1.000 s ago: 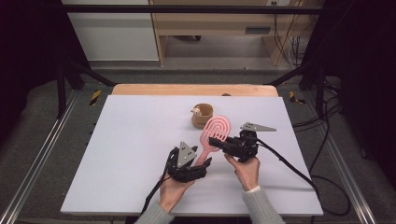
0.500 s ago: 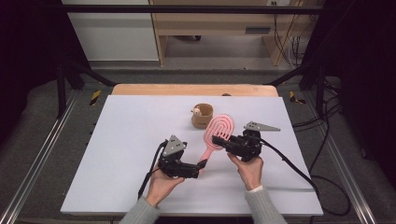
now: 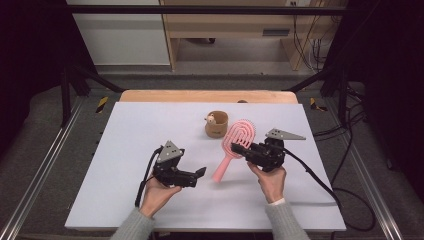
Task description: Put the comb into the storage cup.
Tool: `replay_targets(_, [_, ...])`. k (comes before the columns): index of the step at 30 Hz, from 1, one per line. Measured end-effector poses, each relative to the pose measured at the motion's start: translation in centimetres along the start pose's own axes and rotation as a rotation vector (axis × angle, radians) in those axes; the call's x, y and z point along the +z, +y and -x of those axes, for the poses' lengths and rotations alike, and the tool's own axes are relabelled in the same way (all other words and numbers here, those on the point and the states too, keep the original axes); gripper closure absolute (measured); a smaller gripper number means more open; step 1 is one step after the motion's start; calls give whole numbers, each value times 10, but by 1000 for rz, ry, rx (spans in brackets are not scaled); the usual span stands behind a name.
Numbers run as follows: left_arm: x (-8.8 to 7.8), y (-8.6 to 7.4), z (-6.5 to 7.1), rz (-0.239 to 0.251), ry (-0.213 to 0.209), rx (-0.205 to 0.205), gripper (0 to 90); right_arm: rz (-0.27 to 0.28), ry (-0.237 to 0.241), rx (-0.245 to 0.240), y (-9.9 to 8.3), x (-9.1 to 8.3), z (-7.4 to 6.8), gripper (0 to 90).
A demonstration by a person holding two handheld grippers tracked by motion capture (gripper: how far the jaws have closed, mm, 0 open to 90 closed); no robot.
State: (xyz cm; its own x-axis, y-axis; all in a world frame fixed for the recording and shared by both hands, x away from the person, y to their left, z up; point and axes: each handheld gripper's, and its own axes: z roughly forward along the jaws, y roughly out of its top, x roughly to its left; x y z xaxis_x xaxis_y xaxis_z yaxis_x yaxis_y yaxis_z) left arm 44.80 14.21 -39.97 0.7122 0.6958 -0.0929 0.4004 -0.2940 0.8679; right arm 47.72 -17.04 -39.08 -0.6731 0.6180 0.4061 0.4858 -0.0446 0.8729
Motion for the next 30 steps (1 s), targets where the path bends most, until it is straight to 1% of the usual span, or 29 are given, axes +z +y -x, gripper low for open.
replay_targets(3, [-6, -3, -7, -4, -4, 4, 25, 4, -3, -4, 1, -1, 0, 643])
replay_targets(9, [-15, -12, -19, -13, 18, 5, 19, 4, -13, -11, 3, -2, 1, 643])
replay_targets(13, [-23, -18, -28, -3, 26, -1, 21, 2, -26, -25, 5, -3, 1, 643])
replay_targets(15, [-28, -22, -33, 1, 26, -10, 22, 1, -30, -29, 6, -4, 1, 643])
replay_targets(21, [-42, -34, -47, 21, 45, -31, 23, 19, -43, -44, 13, -8, 0, 643])
replay_targets(23, [-47, -38, -52, 27, 48, -35, 23, 23, -49, -53, 16, -7, -1, 643])
replay_targets(25, [-51, -42, -56, 31, 61, -36, 24, 22, -51, -56, 19, -6, -2, 644])
replay_targets(28, [-58, -48, -63, 40, 70, -47, 23, 22, -55, -59, 22, -4, -2, 644])
replay_targets(30, [-61, -51, -67, 48, 77, -48, 24, 20, -59, -66, 23, -3, -3, 643])
